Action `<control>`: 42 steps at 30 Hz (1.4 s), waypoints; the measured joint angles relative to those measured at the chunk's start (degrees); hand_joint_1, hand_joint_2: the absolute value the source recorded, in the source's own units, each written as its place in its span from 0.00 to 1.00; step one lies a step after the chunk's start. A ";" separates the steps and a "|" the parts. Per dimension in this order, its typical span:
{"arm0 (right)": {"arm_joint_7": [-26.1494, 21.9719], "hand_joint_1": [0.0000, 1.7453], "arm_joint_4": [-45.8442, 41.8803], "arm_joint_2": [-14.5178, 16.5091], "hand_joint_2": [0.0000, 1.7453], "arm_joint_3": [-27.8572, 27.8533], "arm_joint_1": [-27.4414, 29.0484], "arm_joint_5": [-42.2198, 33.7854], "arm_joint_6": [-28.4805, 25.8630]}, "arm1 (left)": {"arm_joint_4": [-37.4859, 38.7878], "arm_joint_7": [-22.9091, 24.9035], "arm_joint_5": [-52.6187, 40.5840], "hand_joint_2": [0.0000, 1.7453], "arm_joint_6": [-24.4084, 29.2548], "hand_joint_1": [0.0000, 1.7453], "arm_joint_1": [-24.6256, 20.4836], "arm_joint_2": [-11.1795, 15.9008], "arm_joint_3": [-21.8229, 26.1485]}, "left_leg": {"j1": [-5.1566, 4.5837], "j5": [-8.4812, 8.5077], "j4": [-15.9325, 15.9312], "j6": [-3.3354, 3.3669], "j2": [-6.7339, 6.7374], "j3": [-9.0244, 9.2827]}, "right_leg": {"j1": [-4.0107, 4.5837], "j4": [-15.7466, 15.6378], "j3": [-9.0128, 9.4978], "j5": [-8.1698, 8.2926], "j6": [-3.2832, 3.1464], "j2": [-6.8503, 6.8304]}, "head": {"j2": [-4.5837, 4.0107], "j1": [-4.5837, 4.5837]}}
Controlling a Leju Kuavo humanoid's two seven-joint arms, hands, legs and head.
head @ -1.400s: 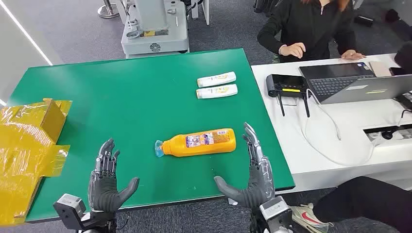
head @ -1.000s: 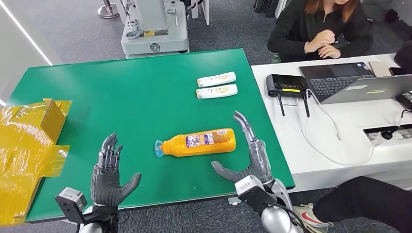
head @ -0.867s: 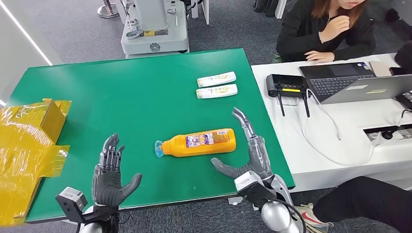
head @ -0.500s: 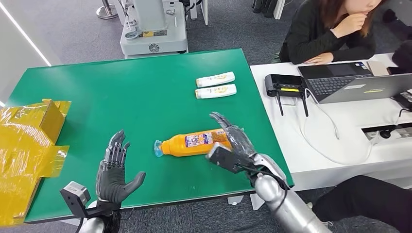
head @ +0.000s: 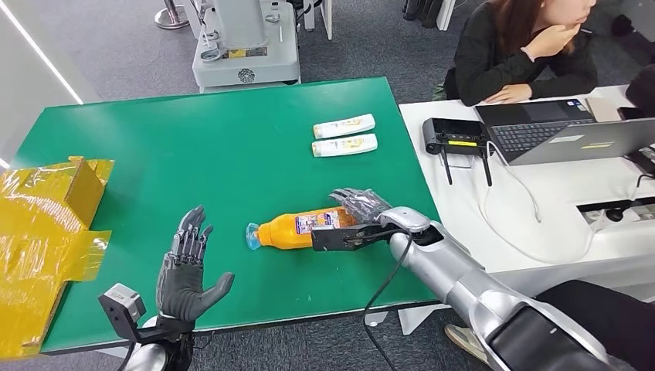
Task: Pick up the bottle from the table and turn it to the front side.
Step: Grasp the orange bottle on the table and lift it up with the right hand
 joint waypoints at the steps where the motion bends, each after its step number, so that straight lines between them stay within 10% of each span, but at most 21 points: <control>1: 0.11 0.00 1.07 -0.01 1.00 1.16 -0.85 0.62 1.16 | 0.02 0.01 0.06 1.00 -0.10 0.00 0.03 0.00 0.00 | 0.00 0.00 0.00 0.00 0.00 0.00 | 0.00 0.00 0.00 0.00 0.00 0.00 | 0.00 -0.01; 4: 0.15 0.11 3.44 -0.01 1.00 3.91 -2.84 1.32 2.89 | 0.02 0.03 0.32 1.00 -0.35 0.00 0.15 0.00 0.01 | 0.00 0.00 0.00 0.00 0.00 0.00 | 0.00 0.00 0.00 0.00 0.00 0.00 | 0.00 -0.01; 8: 0.27 1.00 5.75 0.23 1.00 6.60 -5.11 1.13 4.72 | 0.02 0.56 0.71 1.00 -0.10 0.00 0.20 0.00 0.16 | 0.00 0.00 0.00 0.00 0.00 -0.01 | 0.01 0.01 0.01 0.00 0.00 0.00 | 0.00 -0.01; 29: -5.60 1.00 9.40 1.32 1.00 9.38 -4.34 -11.17 -4.32 | -2.55 2.49 -0.62 1.00 0.72 0.00 3.65 -0.15 2.89 | 0.01 0.00 0.00 0.00 0.00 0.01 | 0.02 0.01 0.01 0.00 0.00 0.01 | 0.00 -0.01; 42: -14.58 1.00 -11.48 0.54 1.00 -2.37 15.28 -34.74 -14.20 | -3.02 1.11 -0.33 1.00 3.45 0.00 4.43 0.30 2.91 | 0.02 -0.06 -0.01 0.01 -0.16 -0.10 | 0.02 -0.01 -0.05 -0.13 0.09 -0.13 | 0.00 -0.01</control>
